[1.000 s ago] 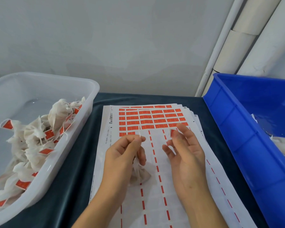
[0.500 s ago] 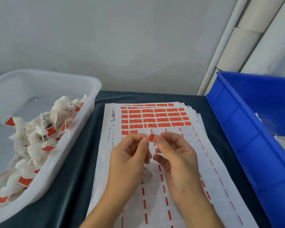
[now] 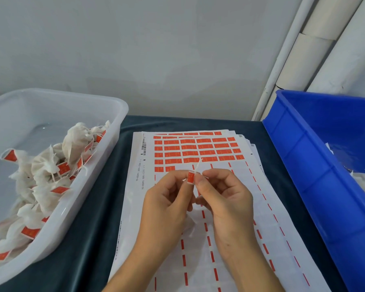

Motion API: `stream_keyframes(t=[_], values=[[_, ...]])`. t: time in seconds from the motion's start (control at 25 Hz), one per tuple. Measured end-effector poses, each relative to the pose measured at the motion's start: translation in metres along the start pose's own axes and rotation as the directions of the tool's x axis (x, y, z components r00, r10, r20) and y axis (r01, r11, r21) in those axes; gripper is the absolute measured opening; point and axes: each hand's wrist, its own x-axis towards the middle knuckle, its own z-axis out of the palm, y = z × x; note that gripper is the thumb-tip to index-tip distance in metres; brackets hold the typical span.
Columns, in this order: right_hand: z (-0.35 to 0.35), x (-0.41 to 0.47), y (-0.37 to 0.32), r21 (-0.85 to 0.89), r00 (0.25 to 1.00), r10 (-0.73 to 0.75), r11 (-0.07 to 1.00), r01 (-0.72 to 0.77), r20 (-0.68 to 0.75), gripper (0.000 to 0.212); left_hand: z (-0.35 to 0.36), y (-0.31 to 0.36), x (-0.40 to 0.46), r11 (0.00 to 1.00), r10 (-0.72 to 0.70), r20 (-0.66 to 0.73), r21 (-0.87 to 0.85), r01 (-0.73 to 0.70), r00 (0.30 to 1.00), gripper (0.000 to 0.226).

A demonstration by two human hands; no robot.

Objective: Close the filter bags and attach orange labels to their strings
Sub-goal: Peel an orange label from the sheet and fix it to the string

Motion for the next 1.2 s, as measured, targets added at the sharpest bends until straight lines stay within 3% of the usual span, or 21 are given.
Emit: stream_keyframes(t=[0.24, 0.36, 0.44, 0.6, 0.8, 1.2], values=[[-0.0003, -0.0007, 0.0004, -0.039, 0.998, -0.045, 0.998, 0.044, -0.037, 0.018, -0.0006, 0.0033, -0.0015, 1.0, 0.016, 0.043, -0.011, -0.015, 0.999, 0.034], [-0.0015, 0.0005, 0.0018, -0.068, 0.997, -0.058, 0.996, 0.054, -0.056, 0.013, -0.0021, 0.0067, -0.0027, 0.998, 0.009, 0.074, -0.063, -0.004, 0.997, 0.022], [-0.0013, 0.0005, 0.0029, -0.091, 0.996, -0.068, 0.994, 0.063, -0.052, 0.014, -0.0024, 0.0073, -0.0021, 0.998, 0.006, 0.055, -0.066, -0.002, 0.998, 0.017], [-0.0022, -0.0002, 0.0021, -0.109, 0.999, -0.033, 0.994, 0.031, -0.018, 0.013, -0.001, 0.0073, -0.0004, 0.999, -0.047, -0.001, -0.018, 0.047, 0.999, 0.03], [-0.003, 0.0005, -0.0011, -0.097, 0.998, -0.001, 0.995, 0.007, 0.061, 0.02, 0.0002, 0.0072, 0.0003, 0.997, -0.069, 0.022, -0.015, 0.07, 0.997, 0.029], [-0.0034, -0.0002, 0.0016, -0.158, 0.999, -0.043, 0.986, 0.048, 0.034, 0.021, 0.0033, 0.0091, -0.0032, 0.994, -0.113, 0.004, 0.005, 0.113, 0.994, 0.025]])
